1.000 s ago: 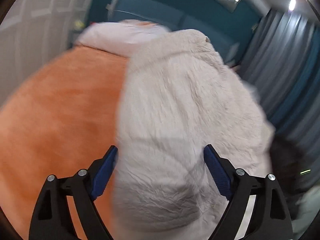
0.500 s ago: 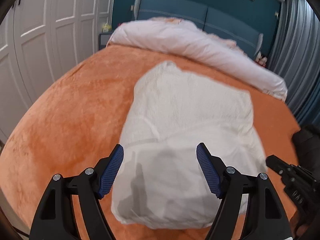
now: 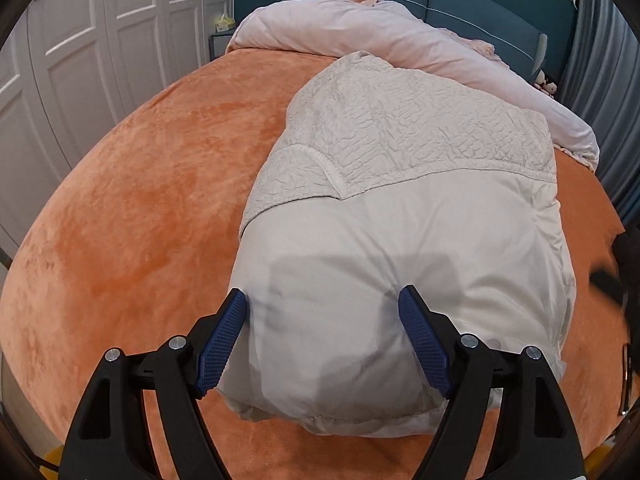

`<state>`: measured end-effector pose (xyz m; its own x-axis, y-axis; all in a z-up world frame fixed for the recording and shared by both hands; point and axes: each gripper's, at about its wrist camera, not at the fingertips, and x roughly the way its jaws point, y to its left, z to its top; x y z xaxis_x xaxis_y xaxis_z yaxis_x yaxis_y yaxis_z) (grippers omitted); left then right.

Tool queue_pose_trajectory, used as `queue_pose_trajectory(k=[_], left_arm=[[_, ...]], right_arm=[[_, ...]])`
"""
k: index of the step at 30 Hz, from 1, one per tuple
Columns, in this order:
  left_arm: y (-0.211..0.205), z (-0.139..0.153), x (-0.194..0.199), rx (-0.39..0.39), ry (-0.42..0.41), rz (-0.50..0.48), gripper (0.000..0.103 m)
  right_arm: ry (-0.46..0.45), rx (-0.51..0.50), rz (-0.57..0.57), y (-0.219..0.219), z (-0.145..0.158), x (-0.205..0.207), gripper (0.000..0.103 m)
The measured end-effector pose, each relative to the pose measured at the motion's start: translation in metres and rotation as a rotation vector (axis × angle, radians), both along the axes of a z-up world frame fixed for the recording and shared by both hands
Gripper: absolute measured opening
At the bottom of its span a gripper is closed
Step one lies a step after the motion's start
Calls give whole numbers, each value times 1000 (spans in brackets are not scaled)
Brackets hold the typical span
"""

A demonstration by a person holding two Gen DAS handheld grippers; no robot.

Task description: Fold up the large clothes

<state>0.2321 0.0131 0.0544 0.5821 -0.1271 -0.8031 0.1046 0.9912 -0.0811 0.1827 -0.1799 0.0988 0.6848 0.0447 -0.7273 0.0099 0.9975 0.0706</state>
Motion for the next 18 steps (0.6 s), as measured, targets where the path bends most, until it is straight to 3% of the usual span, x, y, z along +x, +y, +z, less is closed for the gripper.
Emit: queue_pose_trajectory(k=[2,4,6,12,15,18], left_arm=[[-1,1,-1,4,0,1,78],[-3,2,-4,1,6,2,79],[-3,2,-4,-4,14,-9,83],[-1,-1,-5,2,11,6,83],[-2,2,-9,-1,17,15,83],[-5,7,-21,9,13,3,82]], right_arm=[[38,-50,-2,5,-13,14,0],[153,-69,-36,0,-52,29,0],[181,-65,-67,-12,-76,23,0],[124,38,-124,-22,-57,-20,2],[224,-11,-93,-18,-83,-8,0],[196,32,-113,-22,-68,-19,3]])
